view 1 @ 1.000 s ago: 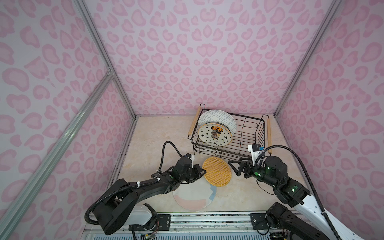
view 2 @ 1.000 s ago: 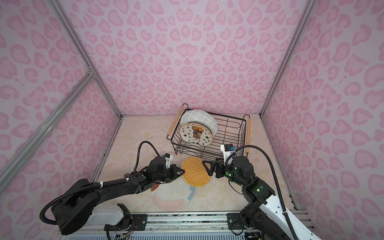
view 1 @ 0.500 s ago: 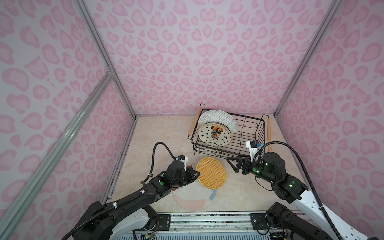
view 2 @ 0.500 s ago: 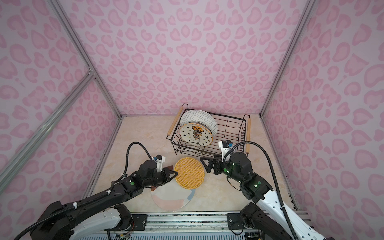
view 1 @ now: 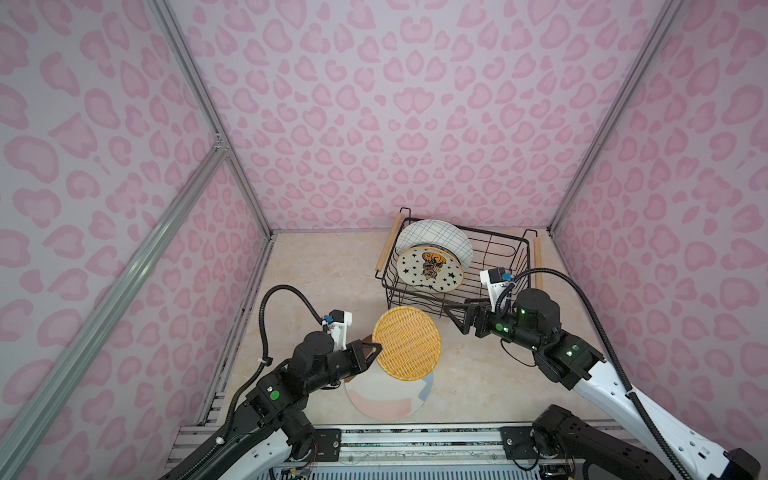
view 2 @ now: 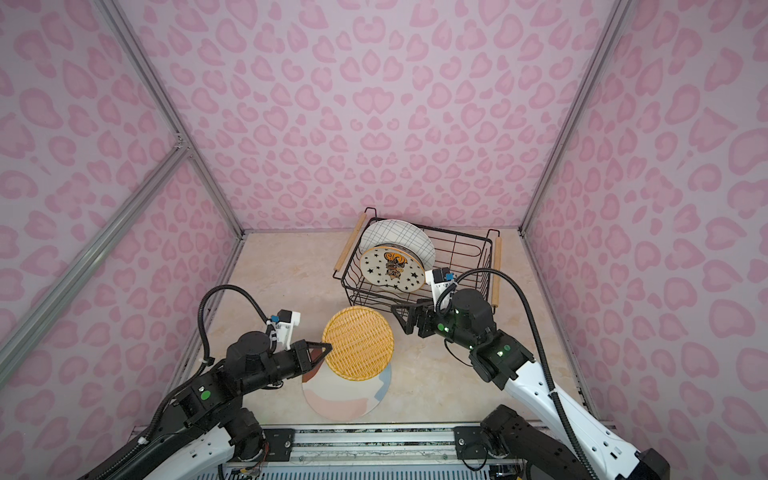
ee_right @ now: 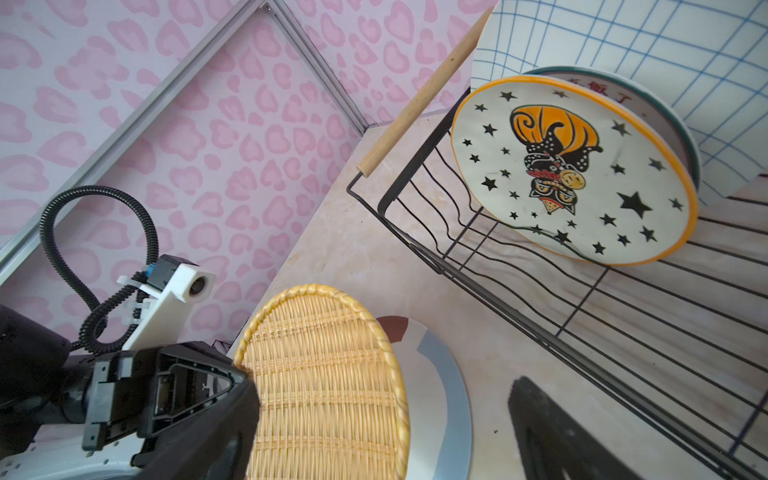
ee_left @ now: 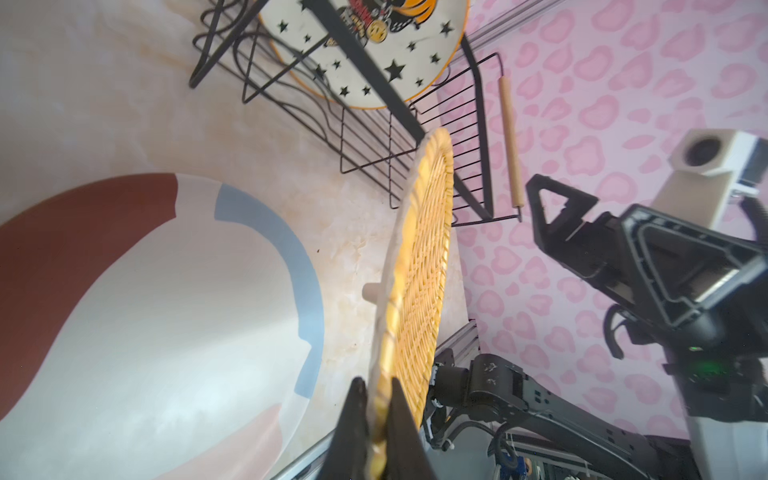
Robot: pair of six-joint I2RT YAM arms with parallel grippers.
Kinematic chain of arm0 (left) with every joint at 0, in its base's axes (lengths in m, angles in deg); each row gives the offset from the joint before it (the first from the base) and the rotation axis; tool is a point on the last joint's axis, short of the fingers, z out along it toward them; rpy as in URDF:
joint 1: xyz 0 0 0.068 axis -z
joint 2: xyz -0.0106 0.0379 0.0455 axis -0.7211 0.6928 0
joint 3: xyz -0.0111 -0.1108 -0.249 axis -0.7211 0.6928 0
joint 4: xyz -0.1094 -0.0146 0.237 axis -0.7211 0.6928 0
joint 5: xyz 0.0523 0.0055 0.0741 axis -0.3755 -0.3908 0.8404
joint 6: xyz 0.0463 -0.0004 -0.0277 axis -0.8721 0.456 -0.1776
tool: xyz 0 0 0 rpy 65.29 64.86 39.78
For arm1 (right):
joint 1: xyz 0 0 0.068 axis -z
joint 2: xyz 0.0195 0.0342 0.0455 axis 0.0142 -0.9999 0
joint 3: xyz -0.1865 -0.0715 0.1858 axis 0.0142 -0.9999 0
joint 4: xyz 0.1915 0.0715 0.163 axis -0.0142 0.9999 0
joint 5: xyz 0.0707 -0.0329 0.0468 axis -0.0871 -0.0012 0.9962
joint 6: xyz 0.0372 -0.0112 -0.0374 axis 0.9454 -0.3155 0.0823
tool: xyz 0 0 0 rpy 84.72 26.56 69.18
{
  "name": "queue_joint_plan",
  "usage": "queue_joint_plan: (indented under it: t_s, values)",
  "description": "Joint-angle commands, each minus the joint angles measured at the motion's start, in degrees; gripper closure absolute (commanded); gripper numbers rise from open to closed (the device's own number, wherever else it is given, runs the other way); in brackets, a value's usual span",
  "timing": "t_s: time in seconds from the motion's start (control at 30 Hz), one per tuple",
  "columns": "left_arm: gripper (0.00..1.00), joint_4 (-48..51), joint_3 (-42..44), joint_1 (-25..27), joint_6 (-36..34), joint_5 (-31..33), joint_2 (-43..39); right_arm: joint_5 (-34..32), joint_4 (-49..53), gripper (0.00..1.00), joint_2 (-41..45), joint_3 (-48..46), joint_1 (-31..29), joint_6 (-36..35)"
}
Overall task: Load the plates into the dish rack
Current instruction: 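Lift the wicker plate upright with the left gripper toward the right gripper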
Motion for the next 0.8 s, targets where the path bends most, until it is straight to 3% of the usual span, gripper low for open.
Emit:
queue_joint_plan:
  t_s: [0.0,0.3,0.57,0.77]
  values:
    - [0.96,2.0,-5.5,-0.1,-3.4,2.7,0.5,1.8,-4.4,0.08,-0.4,0.0,-0.2,0.0]
    - [0.96,-11.3,-15.1,-0.4,-2.9,-2.9,14.8,5.9,-8.1,0.13,-5.0,3.6,-0.5,2.7]
    - [0.96,-19.6,-14.4,-6.1,1.0,-10.7,17.3,5.0,-10.0,0.15,-6.3,3.8,2.6,5.5]
    - [0.96,-22.0,-11.7,-9.3,2.2,-13.8,16.0,11.8,-18.4,0.33,-7.9,1.7,4.4,11.8]
